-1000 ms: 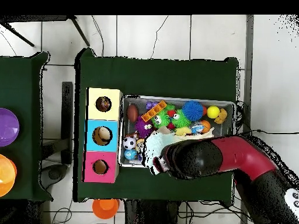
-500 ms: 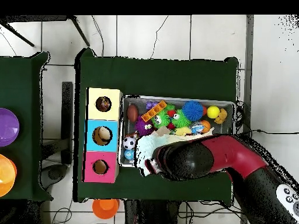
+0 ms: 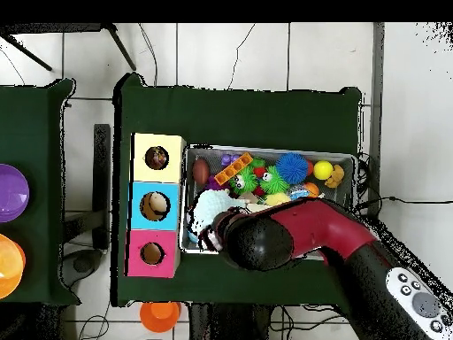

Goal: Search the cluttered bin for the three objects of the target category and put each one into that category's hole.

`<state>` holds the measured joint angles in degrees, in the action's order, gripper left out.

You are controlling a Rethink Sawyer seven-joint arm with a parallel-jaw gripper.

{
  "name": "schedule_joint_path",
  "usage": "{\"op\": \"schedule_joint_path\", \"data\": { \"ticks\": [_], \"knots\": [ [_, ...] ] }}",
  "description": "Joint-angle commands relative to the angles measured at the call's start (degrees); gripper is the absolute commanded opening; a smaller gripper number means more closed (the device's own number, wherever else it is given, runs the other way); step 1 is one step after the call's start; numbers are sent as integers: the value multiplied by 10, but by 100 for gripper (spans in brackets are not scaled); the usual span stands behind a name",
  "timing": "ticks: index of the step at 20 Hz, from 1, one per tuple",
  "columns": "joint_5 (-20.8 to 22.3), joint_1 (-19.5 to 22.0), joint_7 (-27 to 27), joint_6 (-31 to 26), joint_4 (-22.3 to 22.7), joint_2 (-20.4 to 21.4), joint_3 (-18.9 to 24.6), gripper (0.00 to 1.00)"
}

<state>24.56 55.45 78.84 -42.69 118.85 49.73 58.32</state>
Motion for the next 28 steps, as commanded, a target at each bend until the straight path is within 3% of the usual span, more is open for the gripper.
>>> {"op": "schedule_joint_path", "data": {
  "ticks": [1, 7, 16, 17, 28],
  "knots": [
    [62, -38, 86, 58, -43, 4, -95, 0],
    [69, -72, 123, 119, -47, 6, -149, 0],
    [61, -89, 88, 128, -39, 13, -187, 0],
    [57, -91, 84, 132, -37, 15, -194, 100],
    [50, -99, 76, 141, -30, 14, -207, 100]
  ]
}}
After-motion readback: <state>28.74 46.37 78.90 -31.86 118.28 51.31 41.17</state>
